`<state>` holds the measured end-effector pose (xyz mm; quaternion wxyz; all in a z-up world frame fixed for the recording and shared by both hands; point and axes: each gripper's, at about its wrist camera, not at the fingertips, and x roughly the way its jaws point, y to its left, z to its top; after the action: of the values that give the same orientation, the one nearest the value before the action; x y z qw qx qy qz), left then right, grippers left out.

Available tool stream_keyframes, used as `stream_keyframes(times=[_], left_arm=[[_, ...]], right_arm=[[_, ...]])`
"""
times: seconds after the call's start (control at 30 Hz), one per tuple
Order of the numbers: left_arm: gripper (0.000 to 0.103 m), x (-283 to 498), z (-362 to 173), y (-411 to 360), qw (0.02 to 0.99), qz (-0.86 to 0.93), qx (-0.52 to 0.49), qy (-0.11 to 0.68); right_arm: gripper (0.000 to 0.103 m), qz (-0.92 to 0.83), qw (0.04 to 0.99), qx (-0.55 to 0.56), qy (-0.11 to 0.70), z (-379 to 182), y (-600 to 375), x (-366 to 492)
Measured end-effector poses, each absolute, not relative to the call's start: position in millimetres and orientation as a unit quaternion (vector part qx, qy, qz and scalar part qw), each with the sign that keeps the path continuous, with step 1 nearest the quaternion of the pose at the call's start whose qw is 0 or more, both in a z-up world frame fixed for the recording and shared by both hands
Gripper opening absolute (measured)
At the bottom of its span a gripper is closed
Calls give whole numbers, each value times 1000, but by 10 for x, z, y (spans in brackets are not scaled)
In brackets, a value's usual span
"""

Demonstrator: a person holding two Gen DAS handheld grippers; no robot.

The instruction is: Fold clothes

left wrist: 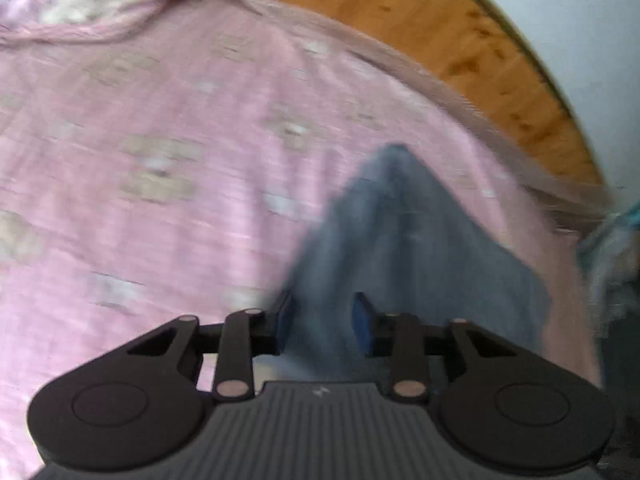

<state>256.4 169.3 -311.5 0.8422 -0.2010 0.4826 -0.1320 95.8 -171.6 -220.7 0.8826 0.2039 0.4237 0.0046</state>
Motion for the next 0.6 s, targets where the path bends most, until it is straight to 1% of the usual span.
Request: stream_keyframes(times=[0.07,0.13,0.17,0.2,0.23,0.3,0.37,0.43,0.53,0.57,0.6], left_arm=[[33,2496,-3045,1825,839,-146,-215,478],[48,2489,-2994,1808,836,-175,-215,474],[50,2525,-2965,1729,839,-187,-200,471],[51,2562,-2935,1650,841,-199,-184,468],[52,2605,-2902,1565,843,-211,-168,465],[54,2755,-2847,1368,851,-219,-138,457],[59,2915,-2862,1243,851,-218,-128,461],[62,3026,-2903,1133,848,-216,-117,469],[63,2996,-3016,1095,846,-215,-92,479],[63,2976,-3064,1108,846,-210,-88,481],[63,2956,-3110,1130,846,-205,-88,484]], right_arm=[[46,-3,886,215,412,-2161,-1794,1026],[65,-11,889,225,399,-2115,-1872,1094],[70,-15,890,231,393,-2092,-1911,1128],[78,-19,891,236,387,-2069,-1950,1162],[81,-22,892,241,381,-2046,-1989,1196],[84,-30,894,252,368,-2000,-2067,1264],[87,-38,896,262,356,-1955,-2145,1338],[88,-42,897,251,361,-1993,-2218,1689],[88,-34,898,231,373,-2122,-2275,2143],[87,-27,897,225,380,-2215,-2270,2269],[70,-10,893,220,392,-2325,-2260,2406]])
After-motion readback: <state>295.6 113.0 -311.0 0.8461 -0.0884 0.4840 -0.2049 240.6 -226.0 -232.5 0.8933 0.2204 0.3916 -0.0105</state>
